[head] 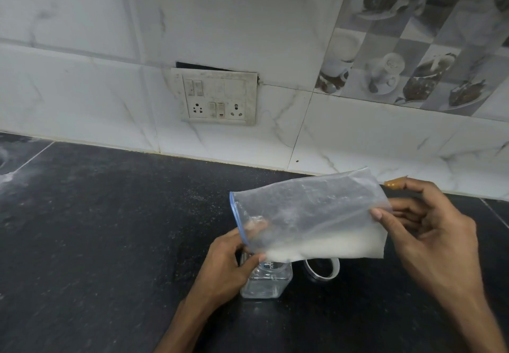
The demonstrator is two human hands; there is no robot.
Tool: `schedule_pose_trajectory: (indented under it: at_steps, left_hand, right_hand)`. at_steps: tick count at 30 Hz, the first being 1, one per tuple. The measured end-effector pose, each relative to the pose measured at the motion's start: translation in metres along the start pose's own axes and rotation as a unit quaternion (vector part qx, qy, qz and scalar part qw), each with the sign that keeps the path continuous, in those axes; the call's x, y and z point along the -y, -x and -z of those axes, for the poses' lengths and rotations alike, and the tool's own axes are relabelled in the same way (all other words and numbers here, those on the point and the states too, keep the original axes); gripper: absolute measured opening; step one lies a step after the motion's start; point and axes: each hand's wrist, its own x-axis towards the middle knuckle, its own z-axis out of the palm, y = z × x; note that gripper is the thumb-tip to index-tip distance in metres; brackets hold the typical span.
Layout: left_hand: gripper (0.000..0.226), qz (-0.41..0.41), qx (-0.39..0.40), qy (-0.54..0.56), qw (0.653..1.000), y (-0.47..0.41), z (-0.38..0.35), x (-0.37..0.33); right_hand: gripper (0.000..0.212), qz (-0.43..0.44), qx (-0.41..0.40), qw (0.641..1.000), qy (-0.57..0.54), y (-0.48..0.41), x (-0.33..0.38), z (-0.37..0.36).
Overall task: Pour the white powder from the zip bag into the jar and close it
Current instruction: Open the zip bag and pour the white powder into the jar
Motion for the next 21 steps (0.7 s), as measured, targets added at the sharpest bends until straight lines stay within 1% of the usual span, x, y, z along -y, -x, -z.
schedule_pose_trajectory:
  at_steps: [4, 8, 13, 15, 19, 21]
  left_hand:
    - [0.06, -0.007, -0.005, -0.003, 1.0, 0.0002, 0.0004, -0.0015]
    - [0.051, -0.004, -0.008, -0.005, 1.0, 0.0009, 0.0002, 0.0001]
    - [0.055, -0.008, -0.009, -0.004, 1.0, 0.0003, 0.0008, -0.001]
    - [0.057, -0.009, -0.005, -0.007, 1.0, 0.0004, 0.0005, -0.0004]
    - [0.05, -0.004, -0.006, -0.007, 1.0, 0.0006, 0.0001, 0.0015]
    - [0.051, -0.008, -0.006, -0.009, 1.0, 0.0001, -0.0005, 0.0024]
  right_hand:
    - [0.045, 0.005, -0.01, 1.0, -0.012, 0.0005, -0.0028, -0.0018]
    - [0.045, 0.01, -0.014, 0.999, -0.027, 0.0004, -0.0021, -0.0032]
    - [0.044, 0.007, -0.011, 1.0, -0.022, 0.0, -0.004, -0.0049]
    - [0.044, 0.001, -0.022, 0.999, -0.029, 0.0004, -0.0064, -0.0052]
    - [0.043, 0.0, -0.026, 0.999, -0.029, 0.0005, -0.0068, -0.0062]
    - [0.043, -0.005, -0.031, 0.999, -0.034, 0.0006, -0.0071, -0.0067]
